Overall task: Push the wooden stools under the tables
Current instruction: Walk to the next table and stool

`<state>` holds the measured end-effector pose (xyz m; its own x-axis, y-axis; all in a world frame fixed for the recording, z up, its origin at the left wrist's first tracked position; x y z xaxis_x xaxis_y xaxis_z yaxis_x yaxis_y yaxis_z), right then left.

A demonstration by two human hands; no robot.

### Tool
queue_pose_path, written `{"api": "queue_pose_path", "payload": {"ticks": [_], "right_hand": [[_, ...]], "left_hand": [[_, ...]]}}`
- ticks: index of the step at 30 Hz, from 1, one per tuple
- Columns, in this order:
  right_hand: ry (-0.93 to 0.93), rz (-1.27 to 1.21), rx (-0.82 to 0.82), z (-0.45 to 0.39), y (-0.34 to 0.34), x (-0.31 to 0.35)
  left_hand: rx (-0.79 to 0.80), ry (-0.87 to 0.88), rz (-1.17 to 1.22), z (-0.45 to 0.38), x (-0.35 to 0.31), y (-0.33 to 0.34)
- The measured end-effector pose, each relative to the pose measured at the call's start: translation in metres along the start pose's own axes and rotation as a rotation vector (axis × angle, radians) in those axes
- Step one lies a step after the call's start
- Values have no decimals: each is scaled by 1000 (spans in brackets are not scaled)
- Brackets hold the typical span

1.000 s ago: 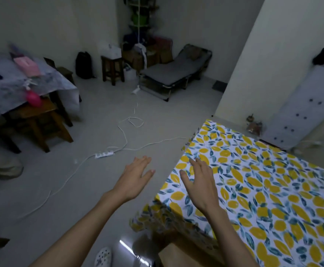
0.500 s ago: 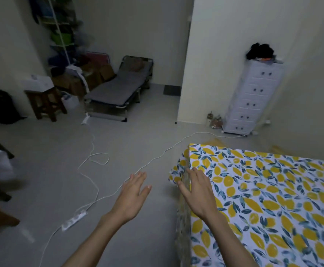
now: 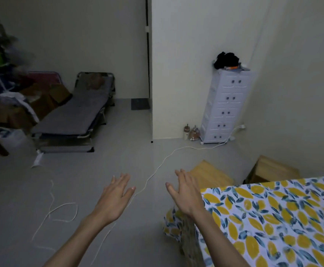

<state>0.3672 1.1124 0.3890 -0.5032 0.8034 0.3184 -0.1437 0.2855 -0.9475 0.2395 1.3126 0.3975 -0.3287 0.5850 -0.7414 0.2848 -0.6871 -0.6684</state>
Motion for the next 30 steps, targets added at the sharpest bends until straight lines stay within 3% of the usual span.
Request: {"api": "queue_pose_path", "payload": {"ticks": [8, 18, 26, 30], "right_hand": [[142, 52, -57, -155, -3, -14], [492, 86, -159, -330, -15, -65], [784, 73, -199, -411, -17, -151], [884, 45, -242, -464, -22, -213]], "left_hand": [[121, 121, 87, -187, -7, -4], [392, 383, 6, -451, -46, 11], [673, 537, -78, -594, -108, 102], [699, 655, -86, -660, -152, 153]]}}
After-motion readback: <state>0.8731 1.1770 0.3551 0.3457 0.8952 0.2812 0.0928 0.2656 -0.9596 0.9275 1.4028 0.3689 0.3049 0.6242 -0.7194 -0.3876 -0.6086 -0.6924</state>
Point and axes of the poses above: each hand's wrist, its own z-axis away from the middle knuckle, its own y-axis out of the palm, x = y × z, the point moved 3 cm from there along -z, towards the middle knuckle, and after that the axes turned 12 degrees about z, right-handed, at the moved point
